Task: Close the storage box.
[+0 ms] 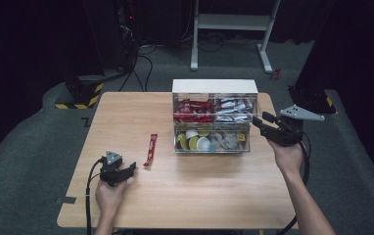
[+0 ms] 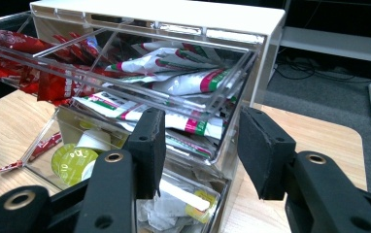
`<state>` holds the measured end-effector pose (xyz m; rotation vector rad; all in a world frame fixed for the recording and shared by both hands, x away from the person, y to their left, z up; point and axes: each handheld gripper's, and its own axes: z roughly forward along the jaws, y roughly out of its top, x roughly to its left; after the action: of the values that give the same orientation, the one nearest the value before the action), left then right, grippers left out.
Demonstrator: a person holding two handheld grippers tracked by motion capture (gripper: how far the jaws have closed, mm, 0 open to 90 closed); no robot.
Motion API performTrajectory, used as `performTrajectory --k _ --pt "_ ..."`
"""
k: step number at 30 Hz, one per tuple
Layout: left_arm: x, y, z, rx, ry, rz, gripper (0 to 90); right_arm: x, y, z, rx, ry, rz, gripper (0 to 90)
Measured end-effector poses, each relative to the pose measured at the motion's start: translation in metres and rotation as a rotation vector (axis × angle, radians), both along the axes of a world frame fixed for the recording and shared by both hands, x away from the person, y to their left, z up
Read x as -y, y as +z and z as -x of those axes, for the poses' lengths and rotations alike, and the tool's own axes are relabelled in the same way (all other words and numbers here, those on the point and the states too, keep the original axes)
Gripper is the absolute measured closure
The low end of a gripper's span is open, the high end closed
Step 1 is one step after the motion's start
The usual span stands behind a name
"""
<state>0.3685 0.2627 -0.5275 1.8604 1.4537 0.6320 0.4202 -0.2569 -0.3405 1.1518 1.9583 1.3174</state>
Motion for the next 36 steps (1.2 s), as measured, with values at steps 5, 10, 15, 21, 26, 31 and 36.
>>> performTrajectory --k 5,10,15,21,26,31,36 --pt "0.0 0.0 0.0 0.0 0.001 0.0 38.5 0.009 -0.003 0.005 0.003 -0.013 -0.013 53.5" --pt "0.0 0.0 0.0 0.0 0.002 0.002 38.5 0.018 -0.009 0.011 0.005 -0.027 -0.029 53.4" --pt "0.0 0.0 0.0 0.0 0.003 0.002 38.5 0.026 -0.013 0.016 0.001 -0.037 -0.043 53.3" --pt "0.0 0.0 0.0 0.0 0.002 0.001 38.5 0.035 -0.02 0.021 -0.005 -0.053 -0.06 53.1" --pt "0.0 0.0 0.0 0.0 0.003 0.003 38.3 0.042 -0.028 0.025 -0.017 -0.064 -0.071 53.0" --pt "0.0 0.0 0.0 0.0 0.004 0.005 38.3 0.046 -0.035 0.029 -0.021 -0.077 -0.075 52.9" --pt "0.0 0.0 0.0 -0.002 0.004 0.005 38.3 0.047 -0.043 0.032 -0.035 -0.084 -0.059 52.8"
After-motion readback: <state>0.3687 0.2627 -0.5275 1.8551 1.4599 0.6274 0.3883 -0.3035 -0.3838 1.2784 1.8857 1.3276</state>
